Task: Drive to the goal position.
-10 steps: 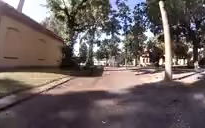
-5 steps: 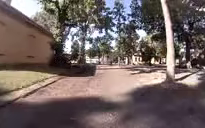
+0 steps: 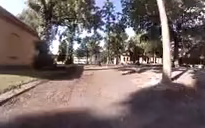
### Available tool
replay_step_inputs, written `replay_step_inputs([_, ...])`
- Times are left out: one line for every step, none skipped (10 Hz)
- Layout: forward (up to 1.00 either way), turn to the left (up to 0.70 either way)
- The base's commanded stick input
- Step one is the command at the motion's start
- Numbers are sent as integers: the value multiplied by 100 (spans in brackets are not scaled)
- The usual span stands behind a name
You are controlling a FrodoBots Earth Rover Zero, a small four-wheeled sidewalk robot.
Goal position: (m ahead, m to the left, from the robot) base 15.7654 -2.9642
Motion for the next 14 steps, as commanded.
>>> replay_step_inputs([100, 0])
replay_step_inputs([100, 0])
replay_step_inputs([100, 0])
replay_step_inputs([100, 0])
replay_step_inputs([100, 0])
replay_step_inputs([100, 0])
replay_step_inputs([100, 0])
replay_step_inputs([100, 0])
replay_step_inputs([100, 0])
replay_step_inputs([100, 0])
replay_step_inputs([100, 0])
replay_step_inputs([100, -33])
replay_step_inputs([100, -40])
replay_step_inputs([100, -40])
